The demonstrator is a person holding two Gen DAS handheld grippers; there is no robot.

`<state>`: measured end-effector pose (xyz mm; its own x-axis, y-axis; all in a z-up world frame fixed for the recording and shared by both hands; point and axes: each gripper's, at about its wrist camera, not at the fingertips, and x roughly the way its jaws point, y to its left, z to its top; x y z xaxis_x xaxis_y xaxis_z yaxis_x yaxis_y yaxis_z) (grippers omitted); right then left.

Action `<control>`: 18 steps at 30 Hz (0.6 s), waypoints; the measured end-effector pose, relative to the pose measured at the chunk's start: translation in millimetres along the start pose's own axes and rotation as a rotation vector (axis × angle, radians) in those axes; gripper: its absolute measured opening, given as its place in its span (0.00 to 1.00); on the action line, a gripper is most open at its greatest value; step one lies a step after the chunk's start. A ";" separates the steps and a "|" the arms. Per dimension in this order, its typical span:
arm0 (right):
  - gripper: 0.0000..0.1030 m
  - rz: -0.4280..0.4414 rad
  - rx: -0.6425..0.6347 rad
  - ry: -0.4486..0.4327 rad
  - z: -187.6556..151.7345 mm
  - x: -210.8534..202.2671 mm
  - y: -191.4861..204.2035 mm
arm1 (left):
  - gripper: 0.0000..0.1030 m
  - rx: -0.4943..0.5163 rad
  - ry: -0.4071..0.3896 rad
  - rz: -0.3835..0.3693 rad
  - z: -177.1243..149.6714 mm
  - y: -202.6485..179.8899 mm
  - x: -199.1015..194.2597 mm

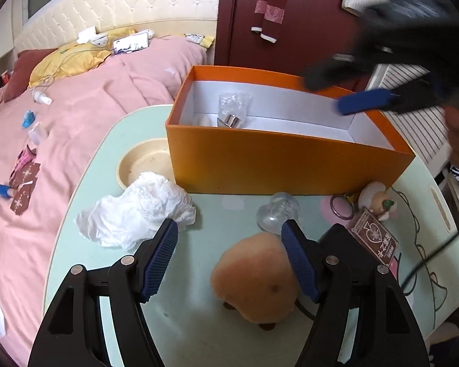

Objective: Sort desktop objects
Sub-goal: 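Place the heart item on the table with the left gripper while the right gripper grasps the metal cap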

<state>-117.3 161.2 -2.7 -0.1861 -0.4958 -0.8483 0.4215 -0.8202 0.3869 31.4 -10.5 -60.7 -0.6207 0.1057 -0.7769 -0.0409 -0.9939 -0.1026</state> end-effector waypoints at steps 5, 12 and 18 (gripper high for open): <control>0.56 -0.019 -0.016 0.145 31.0 56.5 16.9 | 0.73 -0.008 0.007 -0.012 -4.0 2.3 2.6; 0.45 -0.077 -0.081 0.241 41.1 98.7 28.5 | 0.73 -0.037 0.017 -0.033 -8.4 8.0 2.4; 0.25 -0.136 -0.163 0.239 35.1 101.5 31.2 | 0.74 -0.037 0.020 -0.035 -9.1 7.9 1.3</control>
<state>-154.2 75.3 -63.9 -0.0451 -0.2877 -0.9567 0.5474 -0.8082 0.2172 37.4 -17.9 -68.2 -0.6034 0.1418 -0.7847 -0.0334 -0.9877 -0.1529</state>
